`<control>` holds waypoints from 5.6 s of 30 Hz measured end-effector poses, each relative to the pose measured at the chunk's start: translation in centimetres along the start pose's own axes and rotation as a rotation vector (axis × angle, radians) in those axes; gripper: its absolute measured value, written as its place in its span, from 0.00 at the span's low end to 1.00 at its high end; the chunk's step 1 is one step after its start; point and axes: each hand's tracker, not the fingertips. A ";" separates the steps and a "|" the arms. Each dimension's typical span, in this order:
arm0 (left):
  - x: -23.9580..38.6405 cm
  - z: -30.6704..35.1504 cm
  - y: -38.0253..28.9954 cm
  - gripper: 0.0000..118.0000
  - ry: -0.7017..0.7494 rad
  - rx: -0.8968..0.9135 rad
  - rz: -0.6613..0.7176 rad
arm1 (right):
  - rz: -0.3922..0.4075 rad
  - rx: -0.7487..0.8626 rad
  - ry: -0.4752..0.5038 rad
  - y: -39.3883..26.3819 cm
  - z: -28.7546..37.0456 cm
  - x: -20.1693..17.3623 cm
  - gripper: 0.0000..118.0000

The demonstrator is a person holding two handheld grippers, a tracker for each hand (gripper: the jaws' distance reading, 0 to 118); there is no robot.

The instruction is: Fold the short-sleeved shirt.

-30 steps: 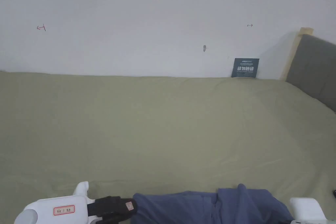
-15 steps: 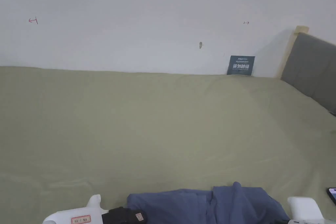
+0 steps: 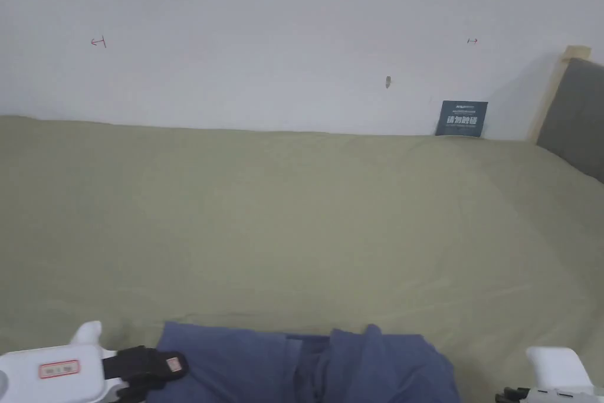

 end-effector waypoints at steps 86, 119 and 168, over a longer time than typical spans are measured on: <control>1.9 -4.3 -2.2 0.01 -0.214 -0.161 -0.187 | 0.080 -0.231 0.297 6.8 -12.7 -15.5 0.06; 0.5 -9.4 0.9 0.21 -0.146 -0.253 -0.069 | 0.043 -0.112 0.151 6.3 -9.9 -21.1 0.06; -0.9 24.7 10.5 0.00 0.741 0.498 -0.545 | 0.052 0.401 0.108 5.3 -3.4 -44.7 0.07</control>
